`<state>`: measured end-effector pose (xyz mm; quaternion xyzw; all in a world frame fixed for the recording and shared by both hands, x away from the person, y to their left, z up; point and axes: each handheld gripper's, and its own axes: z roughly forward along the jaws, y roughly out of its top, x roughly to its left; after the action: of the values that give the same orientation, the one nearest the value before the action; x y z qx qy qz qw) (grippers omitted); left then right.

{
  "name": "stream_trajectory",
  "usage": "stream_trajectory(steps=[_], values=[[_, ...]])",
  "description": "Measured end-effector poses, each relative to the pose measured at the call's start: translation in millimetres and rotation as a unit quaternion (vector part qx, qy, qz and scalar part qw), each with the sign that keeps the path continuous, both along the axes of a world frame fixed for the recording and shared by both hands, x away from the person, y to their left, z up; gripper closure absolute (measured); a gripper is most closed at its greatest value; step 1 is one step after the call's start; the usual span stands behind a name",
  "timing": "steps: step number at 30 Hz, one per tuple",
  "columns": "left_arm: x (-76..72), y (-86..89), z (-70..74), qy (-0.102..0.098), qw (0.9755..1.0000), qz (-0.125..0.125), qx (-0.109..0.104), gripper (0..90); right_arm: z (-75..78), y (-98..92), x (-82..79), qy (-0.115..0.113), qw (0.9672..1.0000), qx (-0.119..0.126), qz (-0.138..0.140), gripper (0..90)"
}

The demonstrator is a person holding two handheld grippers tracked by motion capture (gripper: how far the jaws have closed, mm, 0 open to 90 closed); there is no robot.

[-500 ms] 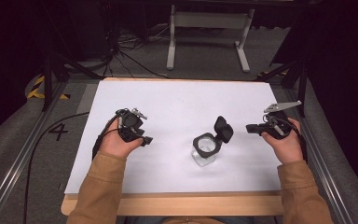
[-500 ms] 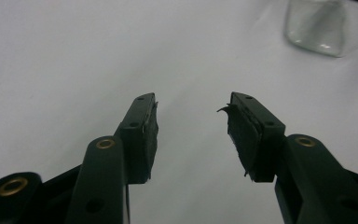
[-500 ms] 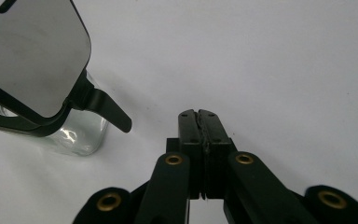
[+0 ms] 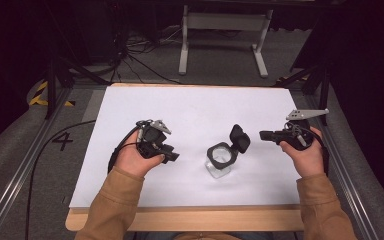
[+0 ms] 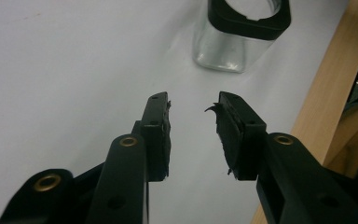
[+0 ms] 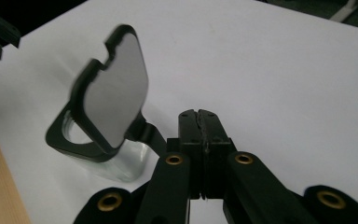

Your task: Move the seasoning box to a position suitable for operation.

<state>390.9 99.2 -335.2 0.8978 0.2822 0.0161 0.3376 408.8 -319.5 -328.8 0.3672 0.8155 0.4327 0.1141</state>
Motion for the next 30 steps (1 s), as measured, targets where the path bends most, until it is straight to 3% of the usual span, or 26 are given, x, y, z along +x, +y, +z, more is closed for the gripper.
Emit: stream_trajectory(steps=[3, 8, 10, 15, 22, 30], values=[[-2.0, -6.7, -2.2, 0.0, 0.9999, -0.002, -0.015, 76.4, 5.6, 9.9, -5.2, -0.016, 0.9998, 0.001, 0.01, 89.9], [-3.0, -25.8, -11.3, -0.005, 0.9996, -0.021, -0.019, 89.7, 9.4, 17.1, -8.9, -0.022, 0.9996, 0.001, 0.015, 90.0], [-4.4, -34.4, -14.6, -0.009, 0.9994, -0.029, -0.018, 90.0, 10.0, 18.5, -10.0, -0.023, 0.9996, 0.004, 0.018, 89.9], [-7.8, -55.5, -26.2, -0.003, 0.9978, -0.052, -0.041, 90.0, 12.4, 22.7, -13.0, -0.029, 0.9994, 0.002, 0.02, 89.9], [-14.2, -83.3, -43.7, 0.002, 0.9962, -0.082, -0.03, 90.0, 14.6, 29.7, -17.2, -0.037, 0.9989, 0.0, 0.029, 89.9], [-13.9, -89.3, -47.7, -0.004, 0.9961, -0.082, -0.032, 90.0, 13.6, 37.2, -21.2, -0.045, 0.9984, 0.0, 0.035, 89.9]])
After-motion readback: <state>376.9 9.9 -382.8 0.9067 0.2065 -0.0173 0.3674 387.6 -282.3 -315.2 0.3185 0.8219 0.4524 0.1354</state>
